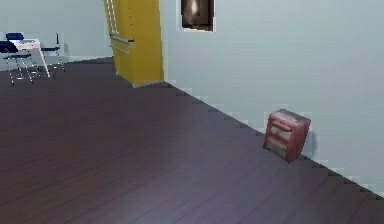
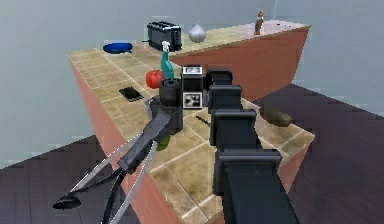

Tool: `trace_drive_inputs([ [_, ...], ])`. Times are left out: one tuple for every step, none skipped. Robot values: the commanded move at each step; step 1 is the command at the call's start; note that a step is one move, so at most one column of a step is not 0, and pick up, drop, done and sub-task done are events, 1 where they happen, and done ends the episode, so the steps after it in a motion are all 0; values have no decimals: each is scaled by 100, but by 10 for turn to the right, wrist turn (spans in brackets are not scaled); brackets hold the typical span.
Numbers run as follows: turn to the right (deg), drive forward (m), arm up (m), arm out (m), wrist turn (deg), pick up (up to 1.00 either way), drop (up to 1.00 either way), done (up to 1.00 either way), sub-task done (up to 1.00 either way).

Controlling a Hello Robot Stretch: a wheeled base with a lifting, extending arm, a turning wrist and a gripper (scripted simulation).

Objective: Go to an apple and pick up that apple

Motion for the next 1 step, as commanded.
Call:
trace_drive_inputs([
  [0,0,0,0,450,0,0,0,0],
])
